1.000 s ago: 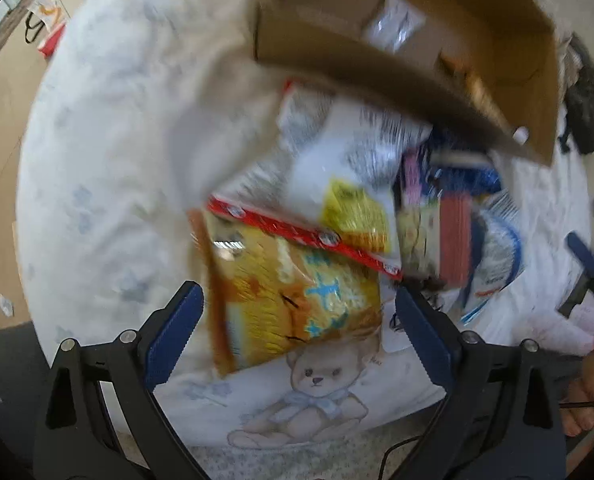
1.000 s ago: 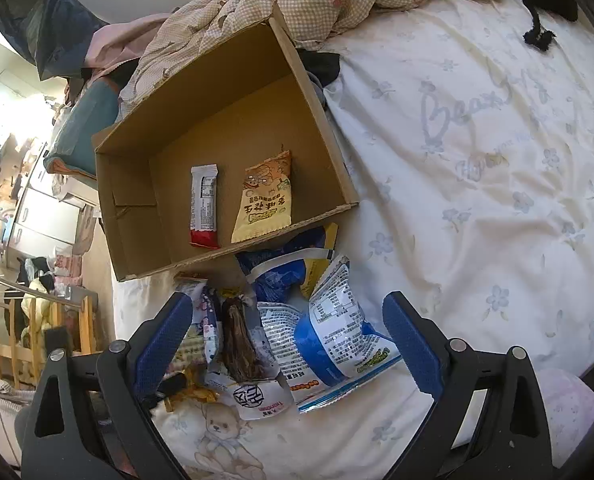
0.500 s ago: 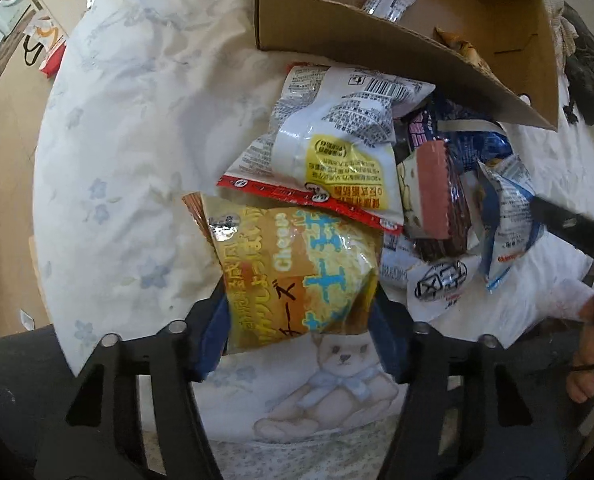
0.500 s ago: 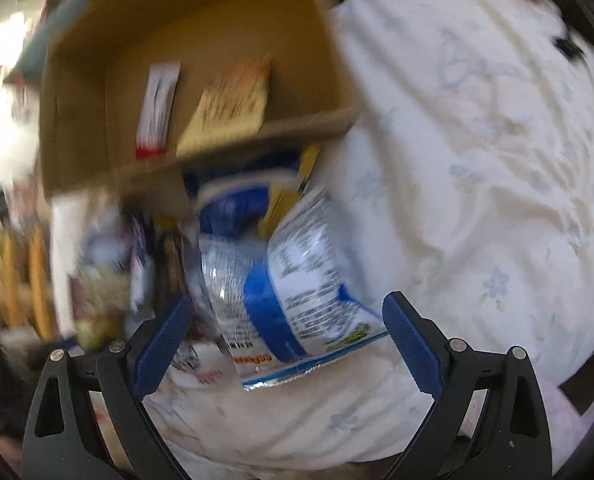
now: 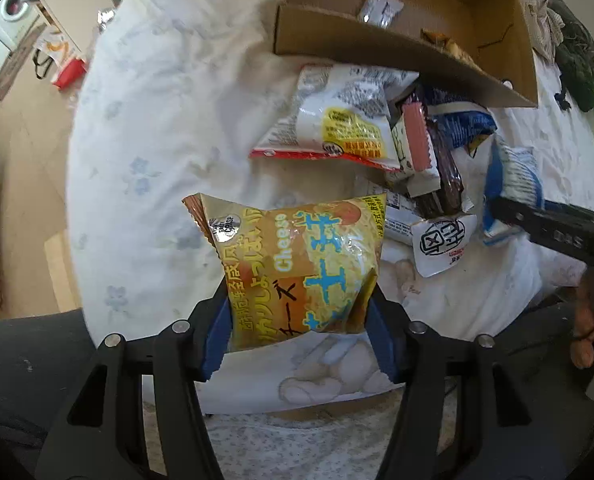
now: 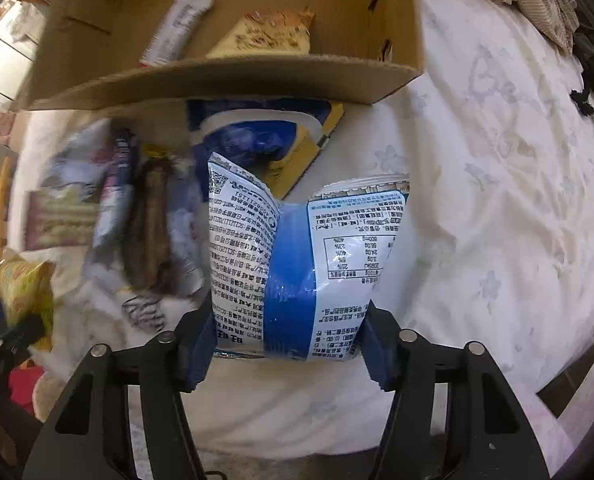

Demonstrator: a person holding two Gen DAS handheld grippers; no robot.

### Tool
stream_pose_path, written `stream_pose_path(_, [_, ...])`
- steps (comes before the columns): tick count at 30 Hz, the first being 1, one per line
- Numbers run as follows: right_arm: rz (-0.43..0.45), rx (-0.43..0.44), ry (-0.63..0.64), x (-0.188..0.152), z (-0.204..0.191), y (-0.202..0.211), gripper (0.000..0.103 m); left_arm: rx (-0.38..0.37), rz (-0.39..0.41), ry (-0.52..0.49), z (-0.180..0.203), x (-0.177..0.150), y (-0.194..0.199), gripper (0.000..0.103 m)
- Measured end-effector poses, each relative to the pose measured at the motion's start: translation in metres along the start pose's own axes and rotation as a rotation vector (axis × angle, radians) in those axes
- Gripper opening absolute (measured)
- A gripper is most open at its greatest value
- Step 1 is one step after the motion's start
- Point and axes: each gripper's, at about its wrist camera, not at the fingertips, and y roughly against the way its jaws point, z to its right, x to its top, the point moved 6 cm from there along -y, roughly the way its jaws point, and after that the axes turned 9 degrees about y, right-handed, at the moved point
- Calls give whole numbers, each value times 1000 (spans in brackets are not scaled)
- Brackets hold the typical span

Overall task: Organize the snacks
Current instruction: 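Grasp the yellow cheese snack bag with the left tool while the right tool grasps the blue-and-white bag, then lower the cheese bag into the box with the left tool while the right tool drops the blue bag in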

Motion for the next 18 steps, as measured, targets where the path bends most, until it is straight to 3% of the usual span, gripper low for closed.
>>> stream_pose_path(9, [228,119,-16,-17,-6,66,60,58,195,18,-6,19,36,56])
stream_pose_path(14, [414,160,5,-11,-15,104,60,61,319,21,-7,41,53,56])
stream_pose_path(18, [503,193,-5,-1,-20,124,60,80,420,-5,-3,48,67,56])
